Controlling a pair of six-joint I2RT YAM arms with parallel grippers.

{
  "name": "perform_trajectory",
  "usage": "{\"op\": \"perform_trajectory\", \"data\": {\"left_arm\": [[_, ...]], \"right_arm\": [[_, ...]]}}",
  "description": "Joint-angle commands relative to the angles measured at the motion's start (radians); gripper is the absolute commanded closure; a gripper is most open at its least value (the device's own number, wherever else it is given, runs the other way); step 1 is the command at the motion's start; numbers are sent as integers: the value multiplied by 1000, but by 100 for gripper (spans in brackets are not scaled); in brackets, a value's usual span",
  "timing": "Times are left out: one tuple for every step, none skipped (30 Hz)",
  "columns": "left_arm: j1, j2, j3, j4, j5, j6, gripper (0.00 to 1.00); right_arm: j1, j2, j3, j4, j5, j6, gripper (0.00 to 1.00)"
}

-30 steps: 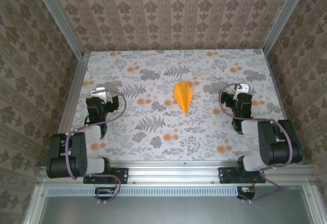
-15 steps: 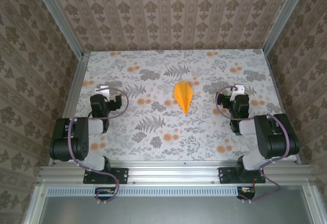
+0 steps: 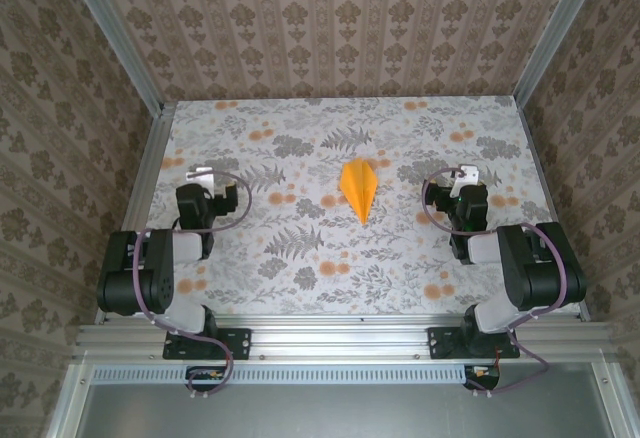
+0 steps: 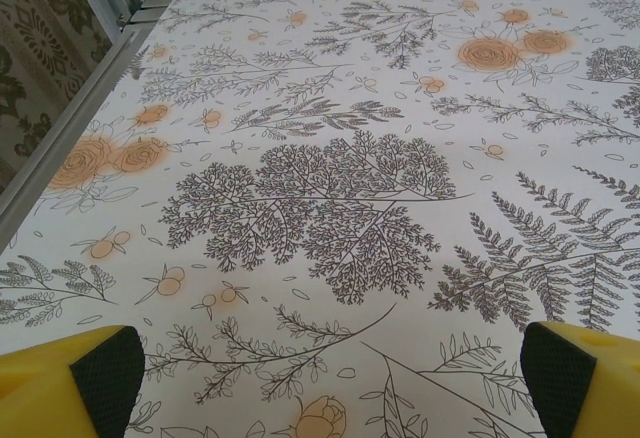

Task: Fold a paper plane with a square sheet of paper (pick it up from the middle)
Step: Reset both arms

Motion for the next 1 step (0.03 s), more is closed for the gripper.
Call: {"op": "perform_trajectory", "data": {"left_arm": [[-3,5,20,3,-2,18,0]], "right_arm": [[4,6,16,30,23,-7,0]]}}
